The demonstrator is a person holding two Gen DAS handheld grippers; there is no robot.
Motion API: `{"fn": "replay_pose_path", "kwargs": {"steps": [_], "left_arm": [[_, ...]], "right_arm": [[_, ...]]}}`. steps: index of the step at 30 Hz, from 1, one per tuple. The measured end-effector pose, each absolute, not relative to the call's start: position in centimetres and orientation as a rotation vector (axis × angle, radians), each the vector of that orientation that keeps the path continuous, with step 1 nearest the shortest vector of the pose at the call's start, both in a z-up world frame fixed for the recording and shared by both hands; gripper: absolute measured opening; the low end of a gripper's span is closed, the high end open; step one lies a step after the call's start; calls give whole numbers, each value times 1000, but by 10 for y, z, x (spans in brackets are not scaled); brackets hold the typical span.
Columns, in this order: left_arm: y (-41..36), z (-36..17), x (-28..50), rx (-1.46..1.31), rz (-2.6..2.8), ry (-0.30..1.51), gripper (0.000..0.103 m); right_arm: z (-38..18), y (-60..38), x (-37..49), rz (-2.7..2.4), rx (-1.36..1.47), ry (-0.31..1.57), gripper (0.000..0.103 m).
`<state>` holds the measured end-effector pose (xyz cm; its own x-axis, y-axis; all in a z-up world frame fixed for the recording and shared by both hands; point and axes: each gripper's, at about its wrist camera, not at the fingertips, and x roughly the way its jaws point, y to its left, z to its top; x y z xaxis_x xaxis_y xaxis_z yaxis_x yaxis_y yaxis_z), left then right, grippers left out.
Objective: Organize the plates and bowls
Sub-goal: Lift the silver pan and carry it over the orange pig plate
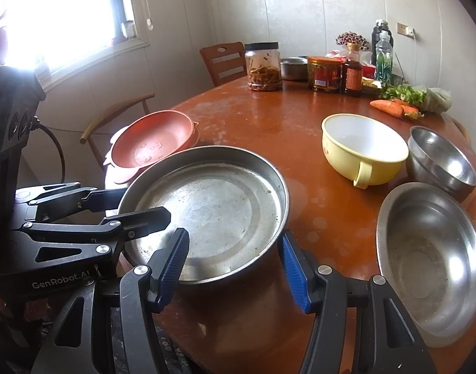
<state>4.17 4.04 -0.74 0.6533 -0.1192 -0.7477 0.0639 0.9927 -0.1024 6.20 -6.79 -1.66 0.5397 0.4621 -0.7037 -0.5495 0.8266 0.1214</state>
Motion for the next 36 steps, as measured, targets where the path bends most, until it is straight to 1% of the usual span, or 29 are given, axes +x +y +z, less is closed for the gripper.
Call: {"fn": "replay_pose_path", "kwargs": {"steps": [10, 36], "left_arm": [[51, 2, 37, -91, -91, 825, 45], [113, 21, 41, -160, 12, 739, 45]], "right_arm": [[-6, -64, 60, 615, -110, 772, 61], [17, 2, 83, 698, -155, 712, 61]]}}
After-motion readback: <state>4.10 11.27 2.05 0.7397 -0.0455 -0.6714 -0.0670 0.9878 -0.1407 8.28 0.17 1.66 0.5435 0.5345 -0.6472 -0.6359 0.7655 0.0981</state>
